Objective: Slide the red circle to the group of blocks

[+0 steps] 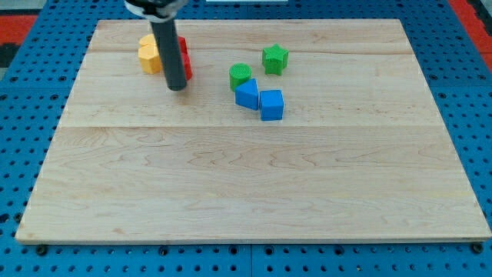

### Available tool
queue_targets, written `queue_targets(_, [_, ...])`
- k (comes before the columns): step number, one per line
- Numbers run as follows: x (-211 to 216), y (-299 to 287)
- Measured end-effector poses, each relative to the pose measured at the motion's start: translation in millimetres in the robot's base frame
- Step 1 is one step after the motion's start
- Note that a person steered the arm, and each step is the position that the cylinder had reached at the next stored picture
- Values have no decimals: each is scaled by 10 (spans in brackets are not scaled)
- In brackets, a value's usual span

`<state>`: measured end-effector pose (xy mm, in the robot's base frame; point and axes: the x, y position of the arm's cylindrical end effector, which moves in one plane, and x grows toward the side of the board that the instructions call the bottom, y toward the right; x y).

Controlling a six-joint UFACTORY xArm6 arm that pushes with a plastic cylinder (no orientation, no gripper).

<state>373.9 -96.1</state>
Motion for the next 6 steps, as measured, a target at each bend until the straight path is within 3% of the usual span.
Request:
queue_targets(1, [-19, 379])
queue_targets(3, [-463, -36])
queue_targets(4, [-450, -136])
queue_targets(6, [694, 496])
